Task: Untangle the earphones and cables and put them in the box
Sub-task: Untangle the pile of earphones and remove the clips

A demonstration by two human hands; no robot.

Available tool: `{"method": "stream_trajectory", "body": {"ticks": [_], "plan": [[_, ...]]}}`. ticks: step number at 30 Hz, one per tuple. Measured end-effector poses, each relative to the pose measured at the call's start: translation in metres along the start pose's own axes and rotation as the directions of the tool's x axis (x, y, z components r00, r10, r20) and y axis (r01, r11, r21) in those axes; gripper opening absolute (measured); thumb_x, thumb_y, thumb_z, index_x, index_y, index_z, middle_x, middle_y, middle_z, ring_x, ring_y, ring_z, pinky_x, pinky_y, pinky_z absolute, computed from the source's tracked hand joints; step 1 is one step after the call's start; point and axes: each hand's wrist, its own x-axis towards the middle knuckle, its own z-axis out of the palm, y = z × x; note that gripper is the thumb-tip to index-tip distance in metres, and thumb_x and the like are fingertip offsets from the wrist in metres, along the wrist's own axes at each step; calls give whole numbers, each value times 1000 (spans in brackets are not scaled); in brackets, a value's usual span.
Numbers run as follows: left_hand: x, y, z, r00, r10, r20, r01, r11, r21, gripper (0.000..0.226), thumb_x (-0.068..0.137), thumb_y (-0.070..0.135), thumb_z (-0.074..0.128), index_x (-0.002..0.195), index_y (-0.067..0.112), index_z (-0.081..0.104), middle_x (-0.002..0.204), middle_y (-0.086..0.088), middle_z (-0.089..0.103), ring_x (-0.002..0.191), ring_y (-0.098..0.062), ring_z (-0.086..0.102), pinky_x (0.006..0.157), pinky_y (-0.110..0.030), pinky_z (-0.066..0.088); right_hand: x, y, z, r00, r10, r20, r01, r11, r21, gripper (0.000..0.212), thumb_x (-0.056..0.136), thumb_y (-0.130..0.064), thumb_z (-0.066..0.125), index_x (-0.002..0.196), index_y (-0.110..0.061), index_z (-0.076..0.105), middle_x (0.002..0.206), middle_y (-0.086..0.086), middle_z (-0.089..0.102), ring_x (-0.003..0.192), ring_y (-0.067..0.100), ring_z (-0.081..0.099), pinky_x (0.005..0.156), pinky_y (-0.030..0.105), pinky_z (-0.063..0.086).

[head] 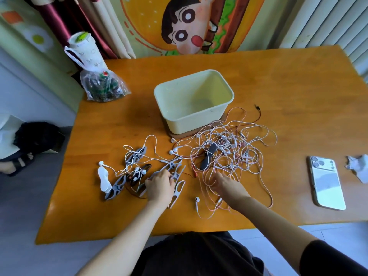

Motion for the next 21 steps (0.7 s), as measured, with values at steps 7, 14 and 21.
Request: {"method": "stream_trajectory", "body": {"ticks": [7, 14, 21], "plan": [[-2, 14, -1, 990, 98, -97, -99, 995, -12, 31, 98, 19, 46, 129, 23, 47, 130, -1, 48, 120, -17, 45, 97, -28, 36, 11, -18, 0, 994, -102, 49, 103, 994, -20, 42, 95, -53, 37, 109, -18, 54, 109, -1, 59, 94, 18, 59, 69, 28, 47], [-10, 39, 9, 902, 415, 122, -377, 892, -249, 48, 96, 8, 51, 140, 27, 44, 146, 8, 38, 136, -13, 32, 108, -27, 33, 10, -29, -14, 964, -211, 161, 188, 971, 147, 20, 97, -9, 40, 106, -10, 58, 92, 3, 68, 85, 21, 63, 77, 30, 49], [9, 61, -8, 915, 402, -25, -367, 807, -463, 20, 101, 20, 41, 88, 23, 56, 88, 5, 56, 90, -12, 55, 78, -16, 41, 2, -18, -117, 931, -291, -221, 326, 934, 146, 24, 100, -16, 38, 102, -11, 61, 84, -4, 59, 70, 13, 49, 60, 23, 35]]}}
